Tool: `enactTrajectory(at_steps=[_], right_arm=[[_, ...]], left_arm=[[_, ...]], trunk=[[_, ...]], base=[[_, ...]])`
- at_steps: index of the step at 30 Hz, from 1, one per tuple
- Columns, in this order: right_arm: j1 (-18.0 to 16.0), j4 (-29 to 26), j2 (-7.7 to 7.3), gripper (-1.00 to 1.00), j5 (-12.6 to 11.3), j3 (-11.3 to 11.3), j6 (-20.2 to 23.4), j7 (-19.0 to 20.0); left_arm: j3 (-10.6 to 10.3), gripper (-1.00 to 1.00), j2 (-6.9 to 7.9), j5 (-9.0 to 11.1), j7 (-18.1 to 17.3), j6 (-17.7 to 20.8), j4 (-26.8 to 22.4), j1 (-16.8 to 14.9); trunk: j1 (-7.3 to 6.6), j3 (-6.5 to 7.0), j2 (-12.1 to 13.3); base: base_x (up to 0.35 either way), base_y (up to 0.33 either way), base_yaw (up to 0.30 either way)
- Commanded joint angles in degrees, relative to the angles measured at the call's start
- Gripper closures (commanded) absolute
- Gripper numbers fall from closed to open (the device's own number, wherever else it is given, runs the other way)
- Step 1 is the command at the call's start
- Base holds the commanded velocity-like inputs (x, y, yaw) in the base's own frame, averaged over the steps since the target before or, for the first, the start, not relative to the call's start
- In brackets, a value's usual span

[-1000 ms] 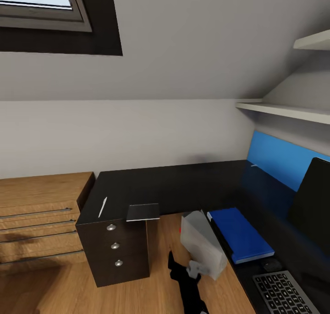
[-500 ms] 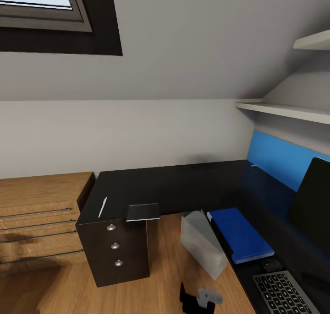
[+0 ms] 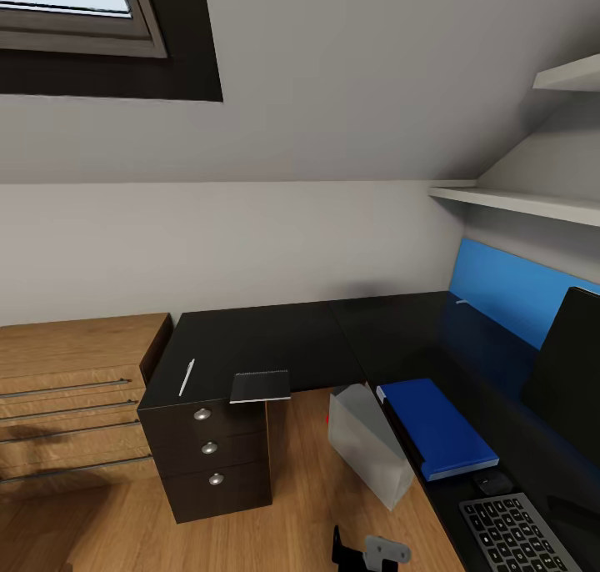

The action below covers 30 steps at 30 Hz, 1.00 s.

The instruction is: In the bedroom, organize the workspace by keeping the computer under the desk, ensuring the monitor is on the desk, placing the keyboard on the desk next to the monitor, placing the mouse on the desk next to the keyboard, moving the folder from the swivel chair onto the desk next to the mouse, stacking the notebook on top of the folder with the pen on top of the notebook, and positioning the swivel chair next to the desk.

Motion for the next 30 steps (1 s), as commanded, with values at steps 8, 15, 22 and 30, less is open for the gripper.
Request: enactTrajectory(at_steps=[8, 15, 22, 30], right_arm=[[-0.08, 0.41, 1.01, -1.0, -0.15, 0.49, -1.03, -0.42], [-0.08, 2.96, 2.12, -1.0, -0.05, 0.3, -1.41, -0.48], [-0.08, 4.12, 2.33, -1.0, -0.09, 0.19, -3.48, -0.86], [-0.08, 4.77, 2.33, -1.0, -0.08, 0.19, -3.49, -0.86]], left_arm=[[-0.49, -1.0, 0.06, 0.6, 0.35, -0.34, 0.0, -0.06], [-0.45, -1.0, 0.05, 0.6, 0.35, -0.34, 0.0, -0.06], [-0.4, -1.0, 0.13, 0.59, 0.35, -0.34, 0.0, -0.06], [-0.4, -1.0, 0.14, 0.51, 0.35, -0.34, 0.0, -0.06]], trunk=[[0.0, -0.07, -0.04], [0.0, -0.25, -0.04], [0.0, -0.33, -0.04], [0.0, -0.33, -0.04]], base=[[0.0, 0.0, 0.003], [0.0, 0.0, 0.126], [-0.082, 0.1, 0.155], [0.157, 0.213, 0.275]])
